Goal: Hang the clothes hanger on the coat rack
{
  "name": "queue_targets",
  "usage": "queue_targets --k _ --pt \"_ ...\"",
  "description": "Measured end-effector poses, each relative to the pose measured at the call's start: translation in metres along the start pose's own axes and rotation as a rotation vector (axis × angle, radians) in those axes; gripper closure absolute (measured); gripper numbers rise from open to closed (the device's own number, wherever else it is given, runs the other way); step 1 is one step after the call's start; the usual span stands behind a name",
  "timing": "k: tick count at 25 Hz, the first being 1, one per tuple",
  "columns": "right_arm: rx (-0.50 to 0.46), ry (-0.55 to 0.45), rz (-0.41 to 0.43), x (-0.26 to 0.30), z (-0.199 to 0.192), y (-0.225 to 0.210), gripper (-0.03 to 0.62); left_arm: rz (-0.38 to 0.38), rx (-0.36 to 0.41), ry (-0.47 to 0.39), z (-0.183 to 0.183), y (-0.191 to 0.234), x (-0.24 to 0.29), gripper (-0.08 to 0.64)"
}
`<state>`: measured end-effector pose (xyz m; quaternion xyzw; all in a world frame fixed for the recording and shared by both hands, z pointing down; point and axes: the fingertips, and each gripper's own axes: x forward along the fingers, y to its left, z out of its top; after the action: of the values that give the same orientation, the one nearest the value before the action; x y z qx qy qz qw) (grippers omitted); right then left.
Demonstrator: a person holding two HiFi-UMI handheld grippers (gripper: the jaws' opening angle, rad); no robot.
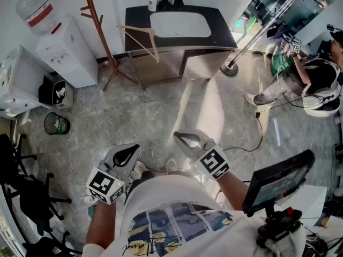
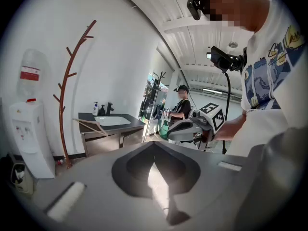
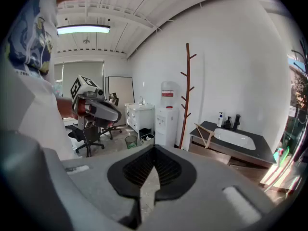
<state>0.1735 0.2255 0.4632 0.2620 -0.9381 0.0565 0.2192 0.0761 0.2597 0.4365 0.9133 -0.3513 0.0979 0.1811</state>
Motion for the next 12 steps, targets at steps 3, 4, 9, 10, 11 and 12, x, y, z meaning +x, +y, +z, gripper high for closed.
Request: queue_targets --k 3,4,9,10,11,12 --pt "-0.011 0.018 0.008 -0.024 -0.02 -0.016 0.592 0.02 -0.001 -0.017 0.004 -0.021 0.025 0.558" --pt "-0.024 0.024 0.009 -0.029 -0.025 -0.021 0.592 0.029 0.001 -0.02 0.004 -0.026 0.032 0.557" --pt "-0.04 0.039 0.027 -0.034 -0.039 -0.038 0.591 0.049 -0.008 -0.007 -0.003 -0.036 0.05 0.557" --pt "-0.035 0.04 0.03 -0.032 -0.04 -0.042 0.592 0.047 -0.012 0.001 -0.003 -0.035 0.052 0.557" --pt "-0.03 0.041 0.033 -0.028 -0.04 -0.046 0.592 0.046 -0.013 0.009 -0.003 -0.032 0.055 0.557" --pt "-0.02 0.041 0.04 -0.023 -0.04 -0.051 0.592 0.046 -0.013 0.015 -0.001 -0.027 0.058 0.557"
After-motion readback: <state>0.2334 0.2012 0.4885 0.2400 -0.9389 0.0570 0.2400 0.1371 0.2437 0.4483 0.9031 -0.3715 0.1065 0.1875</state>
